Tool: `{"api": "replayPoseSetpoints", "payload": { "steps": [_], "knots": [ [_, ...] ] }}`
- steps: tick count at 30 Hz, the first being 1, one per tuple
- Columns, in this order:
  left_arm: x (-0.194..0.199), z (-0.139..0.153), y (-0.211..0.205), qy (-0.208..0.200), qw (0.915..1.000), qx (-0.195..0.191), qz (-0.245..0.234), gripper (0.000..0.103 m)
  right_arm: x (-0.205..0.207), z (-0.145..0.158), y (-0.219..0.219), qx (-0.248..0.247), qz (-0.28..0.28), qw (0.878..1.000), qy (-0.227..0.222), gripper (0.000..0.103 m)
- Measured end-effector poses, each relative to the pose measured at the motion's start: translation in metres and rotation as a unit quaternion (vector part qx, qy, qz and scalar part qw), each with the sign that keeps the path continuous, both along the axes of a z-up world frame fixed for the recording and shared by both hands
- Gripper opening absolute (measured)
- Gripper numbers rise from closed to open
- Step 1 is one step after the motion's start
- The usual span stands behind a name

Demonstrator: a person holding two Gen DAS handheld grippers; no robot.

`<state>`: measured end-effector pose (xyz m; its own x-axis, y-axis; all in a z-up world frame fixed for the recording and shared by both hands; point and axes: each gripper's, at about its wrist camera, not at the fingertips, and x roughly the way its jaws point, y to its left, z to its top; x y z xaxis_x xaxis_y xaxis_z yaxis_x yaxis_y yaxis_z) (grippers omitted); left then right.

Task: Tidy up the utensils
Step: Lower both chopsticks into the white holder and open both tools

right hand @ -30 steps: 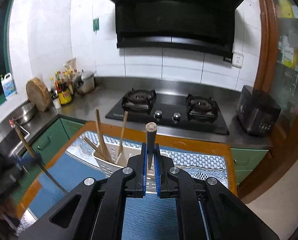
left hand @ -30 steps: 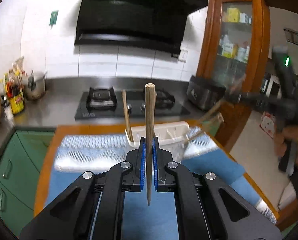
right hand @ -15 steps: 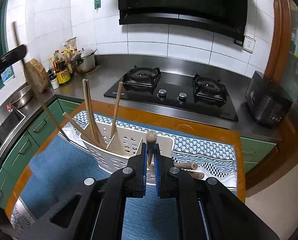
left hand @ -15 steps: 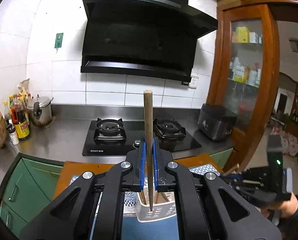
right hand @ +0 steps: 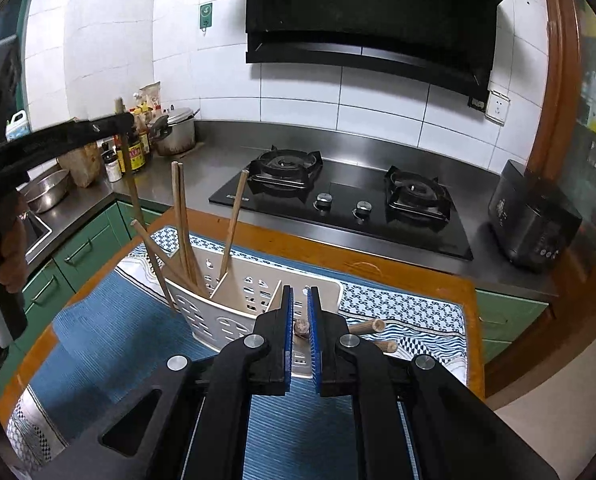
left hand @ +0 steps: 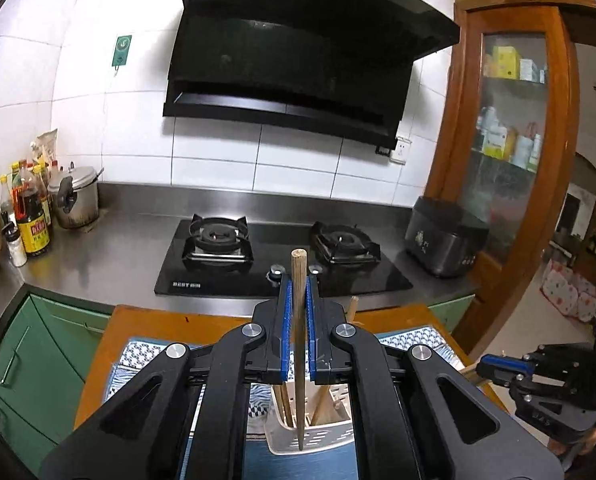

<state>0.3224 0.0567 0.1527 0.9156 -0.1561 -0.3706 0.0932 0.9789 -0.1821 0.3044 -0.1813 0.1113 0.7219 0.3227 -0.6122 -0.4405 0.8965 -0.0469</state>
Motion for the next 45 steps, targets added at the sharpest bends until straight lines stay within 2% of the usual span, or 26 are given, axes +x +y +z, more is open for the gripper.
{"api": "replayPoseSetpoints", "payload": {
  "steps": [5,12,16,20,27,30,31,33,34,37,39,40,43,44,45],
  "knots": [
    [0.001,0.005,0.000,-0.006,1.0000,0.004,0.003,0.005,-0.002,0.002,-0.001,0.001,0.004,1.000,-0.006,0.007],
    [-0.003,0.043,0.004,-0.047,0.9988,-0.001,0.012,0.005,-0.010,0.005,-0.006,0.007,0.004,1.000,-0.018,0.007],
    [-0.001,0.053,0.005,-0.065,0.9977,-0.014,0.015,0.005,-0.018,0.007,-0.009,0.011,0.008,1.000,-0.023,0.007],
    [0.007,0.039,0.003,-0.051,0.9984,-0.023,0.011,0.005,-0.023,0.006,-0.009,0.014,0.014,0.999,-0.025,0.008],
    [0.028,-0.002,0.009,0.016,0.9990,-0.041,0.000,0.005,-0.040,-0.002,-0.010,0.029,0.027,0.999,-0.020,0.009],
    [0.027,-0.008,0.008,0.020,0.9993,-0.032,-0.002,0.009,-0.050,-0.006,-0.009,0.035,0.034,0.999,-0.017,0.013],
    [0.025,-0.008,0.007,0.022,0.9993,-0.031,-0.004,0.011,-0.056,-0.008,-0.009,0.036,0.035,0.999,-0.017,0.015],
    [0.019,-0.007,0.006,0.019,0.9994,-0.028,-0.004,0.023,-0.064,-0.012,-0.008,0.031,0.034,0.999,-0.019,0.018],
    [0.016,-0.005,0.005,0.016,0.9995,-0.025,-0.004,0.032,-0.070,-0.014,-0.007,0.030,0.032,0.999,-0.021,0.019],
    [0.000,0.001,0.004,0.007,0.9999,-0.015,-0.002,0.035,-0.081,-0.020,-0.010,0.039,0.030,0.999,-0.015,0.022],
    [-0.015,0.003,0.004,0.006,0.9999,-0.008,-0.003,0.040,-0.090,-0.024,-0.012,0.047,0.025,0.998,-0.010,0.026],
    [-0.022,0.003,0.004,0.005,1.0000,-0.007,-0.001,0.051,-0.096,-0.026,-0.014,0.052,0.023,0.998,-0.008,0.027],
    [-0.048,0.001,0.003,0.003,1.0000,-0.001,-0.002,0.058,-0.115,-0.032,-0.018,0.057,0.017,0.998,-0.007,0.032],
    [-0.058,-0.001,0.003,0.003,1.0000,-0.002,-0.001,0.068,-0.121,-0.034,-0.018,0.056,0.014,0.998,-0.008,0.035],
    [-0.072,-0.005,0.002,0.002,1.0000,-0.002,0.000,0.072,-0.126,-0.036,-0.019,0.056,0.011,0.998,-0.008,0.040]
  ]
}}
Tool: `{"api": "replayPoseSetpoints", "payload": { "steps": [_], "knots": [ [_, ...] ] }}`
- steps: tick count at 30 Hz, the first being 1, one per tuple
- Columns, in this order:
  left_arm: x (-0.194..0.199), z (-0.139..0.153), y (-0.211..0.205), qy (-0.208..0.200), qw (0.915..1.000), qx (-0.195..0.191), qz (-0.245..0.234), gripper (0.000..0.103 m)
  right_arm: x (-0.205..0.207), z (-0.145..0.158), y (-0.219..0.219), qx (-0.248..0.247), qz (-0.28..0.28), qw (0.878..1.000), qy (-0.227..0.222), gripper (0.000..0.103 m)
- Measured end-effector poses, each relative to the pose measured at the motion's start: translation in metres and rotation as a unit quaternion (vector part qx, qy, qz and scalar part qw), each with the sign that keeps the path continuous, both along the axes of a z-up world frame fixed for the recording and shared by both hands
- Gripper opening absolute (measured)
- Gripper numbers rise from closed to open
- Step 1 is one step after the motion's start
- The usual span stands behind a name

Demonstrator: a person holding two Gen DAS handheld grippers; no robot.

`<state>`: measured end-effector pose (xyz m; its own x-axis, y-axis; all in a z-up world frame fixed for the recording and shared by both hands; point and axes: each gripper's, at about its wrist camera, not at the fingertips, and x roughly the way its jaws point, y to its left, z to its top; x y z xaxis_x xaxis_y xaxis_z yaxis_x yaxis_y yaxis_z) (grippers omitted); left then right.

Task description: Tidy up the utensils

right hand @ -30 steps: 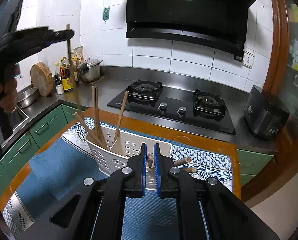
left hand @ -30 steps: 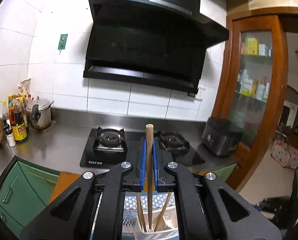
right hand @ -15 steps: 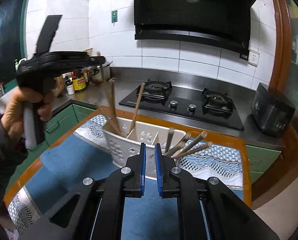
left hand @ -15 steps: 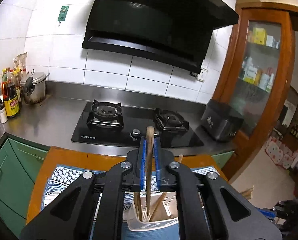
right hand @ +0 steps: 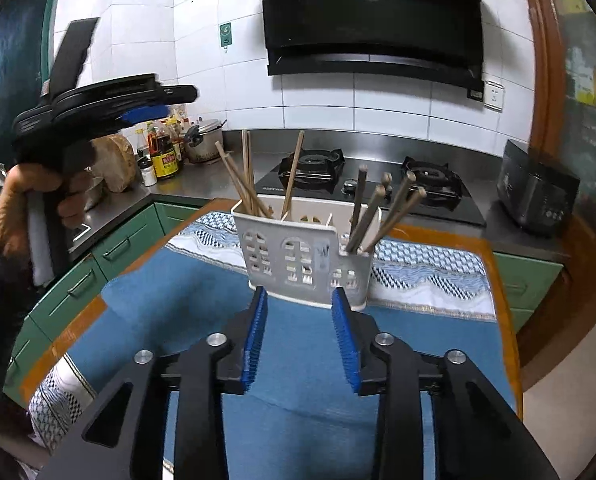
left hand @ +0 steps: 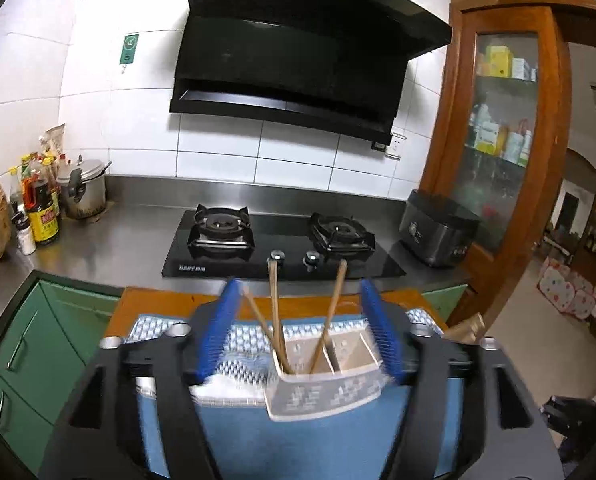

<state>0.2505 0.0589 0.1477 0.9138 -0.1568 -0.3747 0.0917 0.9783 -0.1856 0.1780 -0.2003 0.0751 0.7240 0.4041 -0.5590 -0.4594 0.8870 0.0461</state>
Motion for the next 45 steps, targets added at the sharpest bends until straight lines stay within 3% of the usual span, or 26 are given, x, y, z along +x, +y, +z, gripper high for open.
{"api": "replayPoseSetpoints", "payload": {
  "steps": [10,16,23,31,39,45],
  "knots": [
    [-0.104,-0.057,-0.016,0.012,0.9996,0.022,0.016,0.098,-0.063,-0.035,-0.014,0.024,-0.025,0.999,0.011,0.067],
    [-0.152,-0.098,-0.026,0.035,0.9989,0.015,0.028,0.098,-0.090,-0.053,-0.033,0.033,-0.055,0.998,0.021,0.076],
    [-0.193,-0.127,-0.040,0.043,0.9958,0.053,0.061,0.098,-0.114,-0.065,-0.047,0.024,-0.084,0.996,0.013,0.086],
    [-0.221,-0.132,-0.051,0.038,0.9901,0.093,0.098,0.098,-0.132,-0.073,-0.043,0.017,-0.092,0.996,0.005,0.089],
    [-0.234,-0.128,-0.059,0.027,0.9875,0.107,0.112,0.098,-0.144,-0.070,-0.034,-0.020,-0.106,0.994,-0.029,0.091],
    [-0.239,-0.123,-0.061,0.024,0.9889,0.100,0.107,0.098,-0.145,-0.069,-0.039,-0.015,-0.116,0.993,-0.030,0.093]
  ]
}}
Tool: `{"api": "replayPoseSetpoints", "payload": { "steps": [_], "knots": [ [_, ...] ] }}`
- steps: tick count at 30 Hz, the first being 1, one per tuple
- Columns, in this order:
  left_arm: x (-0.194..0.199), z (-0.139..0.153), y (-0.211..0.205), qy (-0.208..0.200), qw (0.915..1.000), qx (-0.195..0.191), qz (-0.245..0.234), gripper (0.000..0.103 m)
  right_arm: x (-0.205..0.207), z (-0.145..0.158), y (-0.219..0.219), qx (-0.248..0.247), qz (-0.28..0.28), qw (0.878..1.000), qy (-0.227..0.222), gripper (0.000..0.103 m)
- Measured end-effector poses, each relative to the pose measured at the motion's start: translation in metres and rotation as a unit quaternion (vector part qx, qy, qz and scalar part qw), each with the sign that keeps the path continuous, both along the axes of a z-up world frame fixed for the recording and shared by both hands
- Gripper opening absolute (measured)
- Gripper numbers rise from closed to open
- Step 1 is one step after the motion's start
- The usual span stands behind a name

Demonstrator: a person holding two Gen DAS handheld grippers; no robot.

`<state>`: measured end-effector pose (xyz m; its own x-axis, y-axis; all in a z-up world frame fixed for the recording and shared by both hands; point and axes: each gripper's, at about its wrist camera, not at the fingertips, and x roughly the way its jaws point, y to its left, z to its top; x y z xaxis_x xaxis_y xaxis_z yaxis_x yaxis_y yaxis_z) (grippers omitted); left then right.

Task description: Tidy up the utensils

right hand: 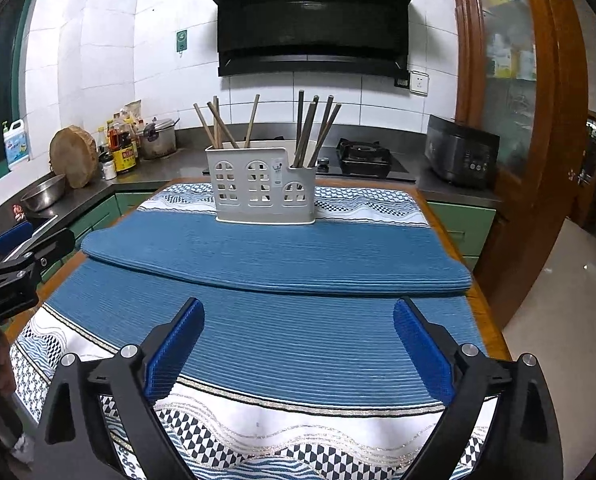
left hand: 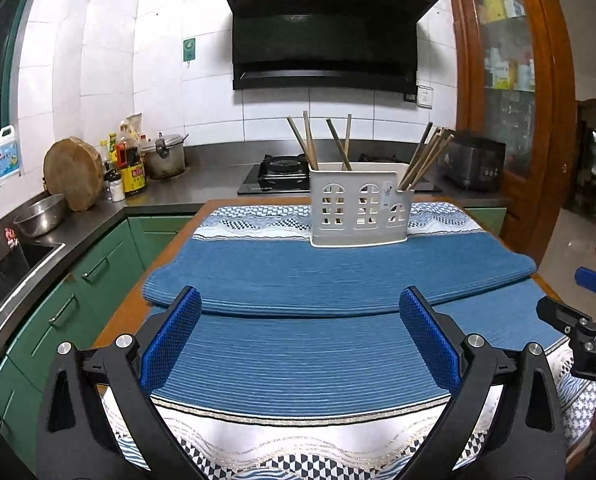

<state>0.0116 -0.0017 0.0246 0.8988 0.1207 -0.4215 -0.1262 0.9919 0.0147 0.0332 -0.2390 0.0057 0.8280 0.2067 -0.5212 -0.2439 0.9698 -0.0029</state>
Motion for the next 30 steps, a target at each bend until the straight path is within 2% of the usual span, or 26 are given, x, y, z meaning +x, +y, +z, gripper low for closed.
{"api": "replayPoseSetpoints", "payload": {
  "steps": [5,14,30],
  "knots": [
    [-0.0018,0.0005,-0.0045,0.004,1.0000,0.004,-0.008,0.098,-0.0027,0.0036,-0.0020,0.009,-0.005,1.000,-0.006,0.094],
    [-0.0046,0.0010,-0.0025,0.002,0.9999,-0.014,-0.003,0.098,-0.0037,0.0041,-0.0044,0.024,-0.007,1.000,-0.008,0.095],
    [-0.0011,-0.0028,-0.0059,0.010,0.9997,-0.020,-0.012,0.098,-0.0020,0.0031,-0.0036,0.026,-0.006,1.000,-0.006,0.095]
  ]
}}
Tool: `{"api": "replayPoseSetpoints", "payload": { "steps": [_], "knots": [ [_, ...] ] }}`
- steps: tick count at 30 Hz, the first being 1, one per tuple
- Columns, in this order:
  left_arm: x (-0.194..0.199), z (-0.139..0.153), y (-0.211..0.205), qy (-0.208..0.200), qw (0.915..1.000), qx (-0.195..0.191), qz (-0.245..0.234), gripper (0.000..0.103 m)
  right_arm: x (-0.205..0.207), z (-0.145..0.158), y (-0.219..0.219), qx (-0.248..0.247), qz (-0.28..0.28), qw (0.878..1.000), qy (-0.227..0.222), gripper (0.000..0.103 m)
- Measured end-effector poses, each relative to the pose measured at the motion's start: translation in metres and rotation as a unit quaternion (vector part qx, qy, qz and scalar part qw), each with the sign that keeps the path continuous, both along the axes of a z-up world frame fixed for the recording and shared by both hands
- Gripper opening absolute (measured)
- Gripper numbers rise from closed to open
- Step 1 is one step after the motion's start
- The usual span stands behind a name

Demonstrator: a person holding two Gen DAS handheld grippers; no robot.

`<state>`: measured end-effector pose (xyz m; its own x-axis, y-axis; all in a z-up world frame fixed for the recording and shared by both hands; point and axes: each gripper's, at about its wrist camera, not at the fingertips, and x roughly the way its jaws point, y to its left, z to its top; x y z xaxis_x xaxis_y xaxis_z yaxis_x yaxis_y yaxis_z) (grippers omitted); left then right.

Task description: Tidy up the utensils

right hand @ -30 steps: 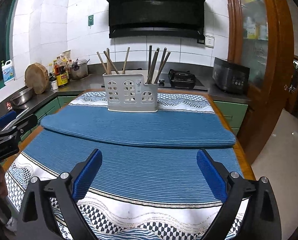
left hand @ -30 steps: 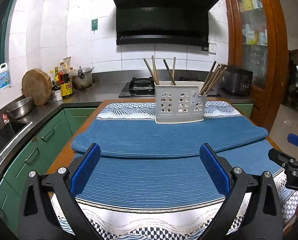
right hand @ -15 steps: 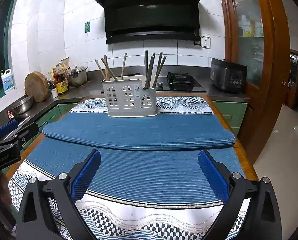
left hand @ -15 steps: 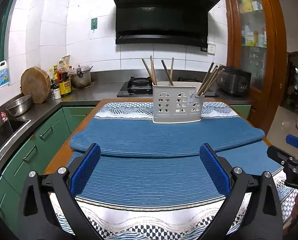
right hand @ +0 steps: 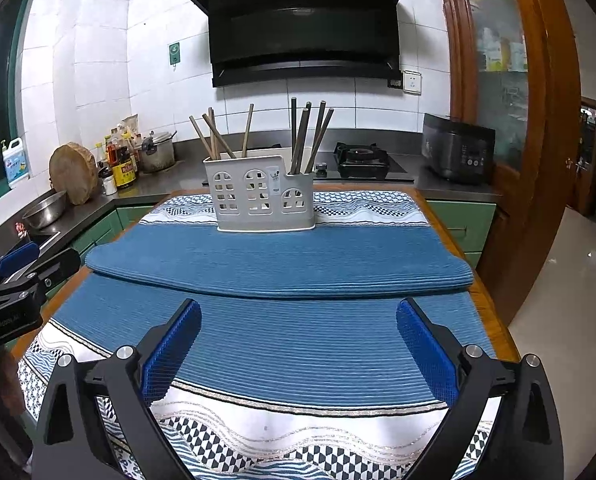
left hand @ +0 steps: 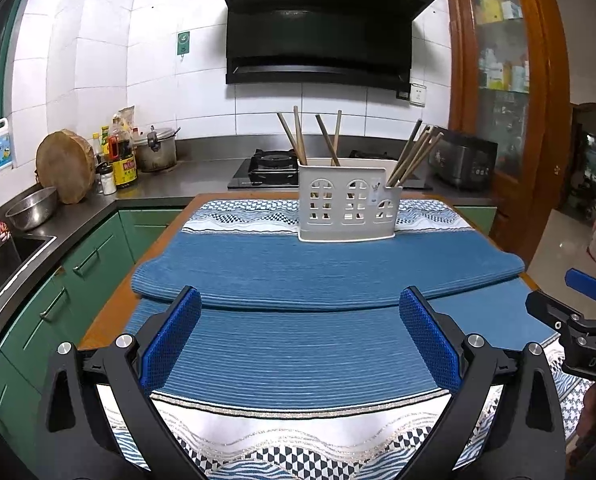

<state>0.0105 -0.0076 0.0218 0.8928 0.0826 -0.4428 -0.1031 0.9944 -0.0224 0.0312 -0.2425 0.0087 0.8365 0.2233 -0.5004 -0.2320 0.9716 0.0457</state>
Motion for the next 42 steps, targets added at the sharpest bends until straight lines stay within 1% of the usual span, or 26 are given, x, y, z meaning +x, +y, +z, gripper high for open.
{"api": "replayPoseSetpoints", "payload": {
  "steps": [42],
  "knots": [
    [-0.0012,0.0002,-0.0085,0.003,1.0000,0.006,-0.006,0.098,-0.0054,-0.0015,0.0084,0.009,0.008,1.000,0.002,0.095]
  ]
}}
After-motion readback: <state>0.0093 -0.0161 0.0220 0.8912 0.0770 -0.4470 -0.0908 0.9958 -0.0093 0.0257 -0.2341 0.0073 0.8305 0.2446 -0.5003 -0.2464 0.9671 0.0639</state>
